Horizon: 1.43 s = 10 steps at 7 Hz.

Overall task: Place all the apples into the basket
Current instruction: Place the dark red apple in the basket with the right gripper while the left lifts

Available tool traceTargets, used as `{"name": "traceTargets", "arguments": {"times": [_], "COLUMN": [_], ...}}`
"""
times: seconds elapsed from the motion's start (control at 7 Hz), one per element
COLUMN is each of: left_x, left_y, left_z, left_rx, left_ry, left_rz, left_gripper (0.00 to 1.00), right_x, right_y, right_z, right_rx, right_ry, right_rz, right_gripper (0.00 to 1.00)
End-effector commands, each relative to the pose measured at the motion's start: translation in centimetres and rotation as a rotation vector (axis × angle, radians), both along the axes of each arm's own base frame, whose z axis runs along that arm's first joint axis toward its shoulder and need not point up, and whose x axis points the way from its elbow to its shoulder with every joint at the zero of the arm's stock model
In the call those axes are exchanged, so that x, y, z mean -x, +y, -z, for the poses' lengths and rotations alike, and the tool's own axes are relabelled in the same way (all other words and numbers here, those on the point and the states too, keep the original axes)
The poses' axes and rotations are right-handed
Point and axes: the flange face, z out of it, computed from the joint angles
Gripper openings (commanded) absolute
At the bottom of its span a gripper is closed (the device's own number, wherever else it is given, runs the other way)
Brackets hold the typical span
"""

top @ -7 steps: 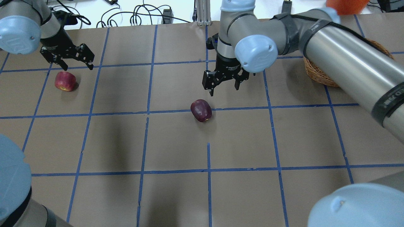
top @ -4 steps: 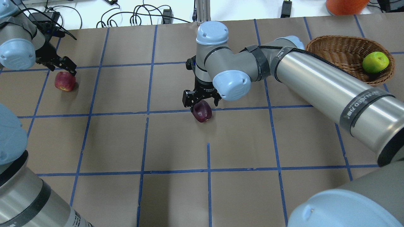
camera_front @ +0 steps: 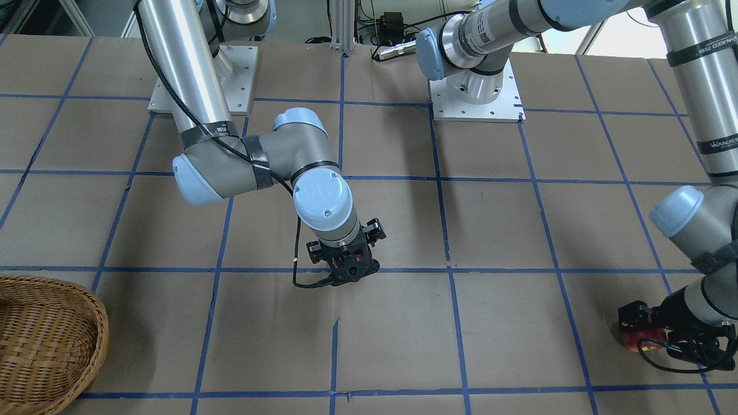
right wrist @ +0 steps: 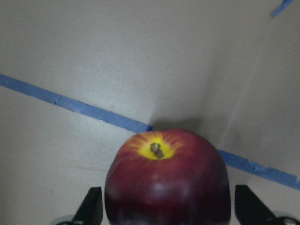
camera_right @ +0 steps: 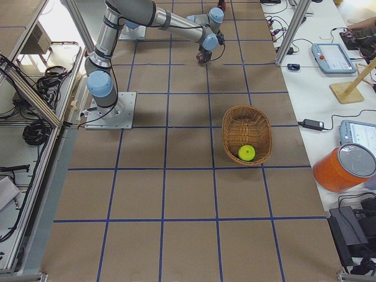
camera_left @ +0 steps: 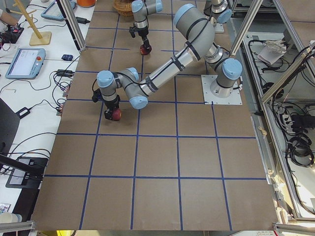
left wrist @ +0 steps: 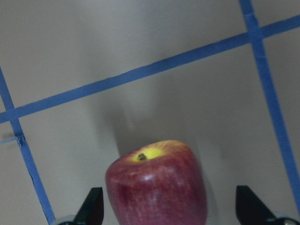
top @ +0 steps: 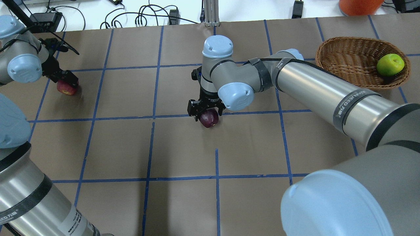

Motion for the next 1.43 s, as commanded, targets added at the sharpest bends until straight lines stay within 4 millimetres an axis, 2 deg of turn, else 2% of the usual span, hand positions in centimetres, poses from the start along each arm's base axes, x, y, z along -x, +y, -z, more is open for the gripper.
{"name": "traceTargets", "arguments": {"times": [0.0,0.14,0.29,0.43,0.57,0.71,0.86,1.0,1.14,1.29], "left_x": [-0.1,-0.1,0.4,1.8,3.6,8.0,14.0,19.9,26.2,33.3], "left_y": [0.0,-0.1,0.0,0.4,1.5,2.6,3.7,5.4,7.4,9.6], "left_z": [1.1,0.9,-0.4,-2.0,-4.4,-7.4,-8.7,-9.0,-8.6,-7.9], "left_rx": [-0.007,-0.004,0.001,-0.013,-0.05,-0.095,-0.11,-0.116,-0.125,-0.141], "left_ry": [0.019,0.018,0.011,0.012,0.033,0.051,0.05,0.059,0.079,0.068], "left_rz": [-0.005,0.0,-0.002,-0.001,-0.033,-0.121,-0.186,-0.263,-0.363,-0.4], "left_gripper": [0.92,0.51,0.26,0.26,0.26,0.26,0.26,0.26,0.26,0.27], "right_x": [-0.1,0.0,1.4,4.3,10.6,18.3,27.4,35.9,43.8,50.0], "right_y": [-0.6,-1.0,-1.5,-1.2,-2.4,-4.4,-6.9,-8.1,-9.8,-11.5], "right_z": [0.7,-0.3,-4.1,-8.6,-12.6,-15.9,-16.6,-15.7,-13.3,-10.8], "right_rx": [0.025,0.03,0.095,0.114,0.119,0.14,0.151,0.129,0.12,0.154], "right_ry": [0.005,0.012,0.03,0.097,0.194,0.253,0.324,0.395,0.397,0.406], "right_rz": [0.071,0.109,0.128,0.155,0.223,0.304,0.322,0.299,0.26,0.229], "right_gripper": [0.26,0.0,0.0,0.0,0.0,0.0,0.0,0.0,0.0,0.0]}}
